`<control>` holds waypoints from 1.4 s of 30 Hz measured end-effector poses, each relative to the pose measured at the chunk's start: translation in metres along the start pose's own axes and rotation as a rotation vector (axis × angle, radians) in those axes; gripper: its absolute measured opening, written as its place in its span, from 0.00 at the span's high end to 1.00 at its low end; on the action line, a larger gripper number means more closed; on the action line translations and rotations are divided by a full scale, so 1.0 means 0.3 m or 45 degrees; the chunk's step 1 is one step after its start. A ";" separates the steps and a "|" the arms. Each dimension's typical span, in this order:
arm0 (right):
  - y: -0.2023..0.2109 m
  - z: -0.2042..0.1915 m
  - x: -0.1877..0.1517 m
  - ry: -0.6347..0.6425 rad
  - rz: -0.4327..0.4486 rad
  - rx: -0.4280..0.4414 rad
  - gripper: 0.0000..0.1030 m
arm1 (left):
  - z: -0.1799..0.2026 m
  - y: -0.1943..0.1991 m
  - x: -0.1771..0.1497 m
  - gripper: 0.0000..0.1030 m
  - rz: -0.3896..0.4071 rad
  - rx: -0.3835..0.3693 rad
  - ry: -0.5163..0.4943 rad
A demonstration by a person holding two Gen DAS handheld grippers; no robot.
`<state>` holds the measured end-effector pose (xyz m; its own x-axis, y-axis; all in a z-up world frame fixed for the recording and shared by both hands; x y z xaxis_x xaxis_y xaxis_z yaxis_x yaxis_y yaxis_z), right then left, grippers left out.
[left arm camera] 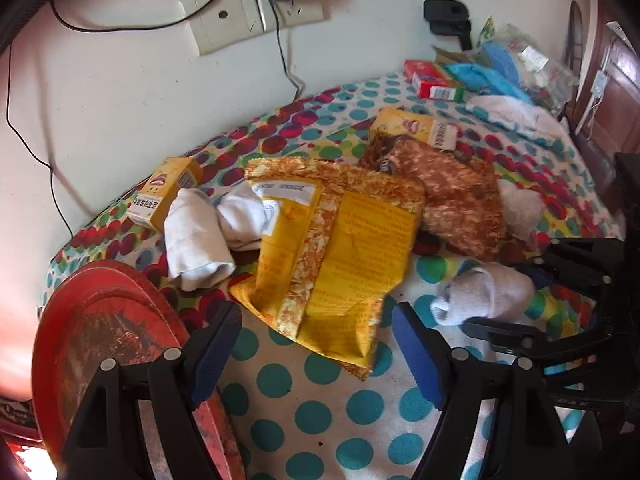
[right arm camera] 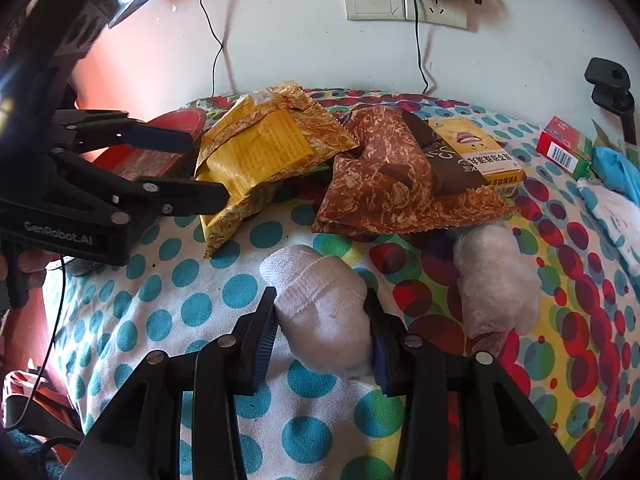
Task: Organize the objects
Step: 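Grasp and lift the yellow snack bag with the left gripper while the right gripper holds the sock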
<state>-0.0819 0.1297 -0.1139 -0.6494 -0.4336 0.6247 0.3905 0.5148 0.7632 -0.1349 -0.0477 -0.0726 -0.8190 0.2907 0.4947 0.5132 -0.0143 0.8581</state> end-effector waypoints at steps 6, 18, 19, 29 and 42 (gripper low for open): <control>0.000 0.007 -0.005 -0.036 0.009 0.052 0.62 | -0.006 -0.035 0.027 0.22 -0.026 0.025 -0.025; 0.001 0.026 -0.008 -0.075 0.016 0.118 0.58 | -0.086 -0.080 0.029 0.22 -0.083 -0.108 0.183; 0.000 0.026 -0.008 -0.075 0.016 0.119 0.58 | -0.082 -0.087 0.033 0.22 -0.095 -0.134 0.184; -0.002 0.029 -0.003 -0.072 0.016 0.126 0.56 | -0.042 -0.096 0.077 0.22 -0.088 -0.249 0.243; -0.005 0.011 -0.002 -0.030 0.008 0.131 0.46 | -0.003 -0.070 0.146 0.22 -0.036 -0.229 0.054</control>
<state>-0.0843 0.1316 -0.1159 -0.6628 -0.4130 0.6245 0.3266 0.5910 0.7375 -0.1818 -0.0355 -0.0687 -0.8445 0.2526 0.4722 0.4390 -0.1784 0.8806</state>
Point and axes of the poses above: each gripper's, at about its wrist camera, not at the fingertips, and y roughly against the way its jaws point, z to its right, x to its top, the point moved 1 cm from there along -y, roughly the way its jaws point, and after that the axes turned 1 degree about x, right-handed, at the moved point
